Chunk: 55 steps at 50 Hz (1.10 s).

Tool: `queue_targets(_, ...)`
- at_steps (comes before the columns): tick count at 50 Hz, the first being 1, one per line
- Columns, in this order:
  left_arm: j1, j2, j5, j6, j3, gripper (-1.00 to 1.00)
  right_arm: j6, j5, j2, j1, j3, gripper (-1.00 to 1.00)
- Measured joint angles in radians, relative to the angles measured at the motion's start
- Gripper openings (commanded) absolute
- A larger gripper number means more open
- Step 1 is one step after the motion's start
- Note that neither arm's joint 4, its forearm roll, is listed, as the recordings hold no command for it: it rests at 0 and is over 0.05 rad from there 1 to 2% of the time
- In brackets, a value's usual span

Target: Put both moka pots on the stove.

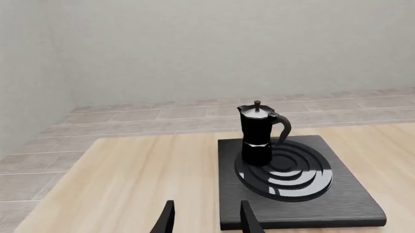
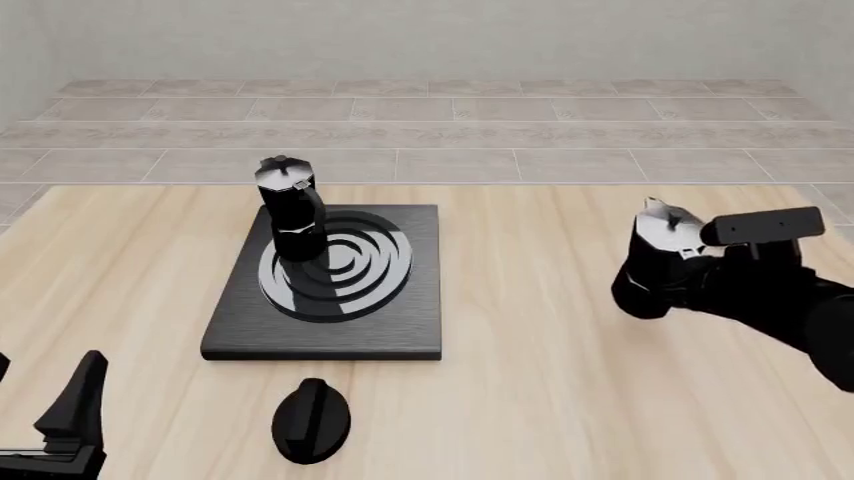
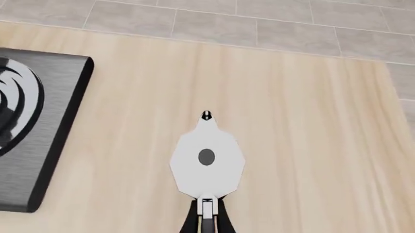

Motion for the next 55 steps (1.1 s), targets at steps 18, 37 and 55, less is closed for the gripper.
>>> queue_targets(18,0.001,-0.001,0.001,-0.005,-0.001,1.0,-0.004,0.035,0.038,0.108,-0.116,-1.0)
queue_targets(37,0.0,-0.002,0.001,-0.005,-0.001,1.0,-0.012,0.08,0.122,0.225,-0.28,-1.0)
queue_targets(55,0.003,-0.003,0.0,-0.004,-0.001,1.0,-0.011,0.111,0.235,0.32,-0.453,-1.0)
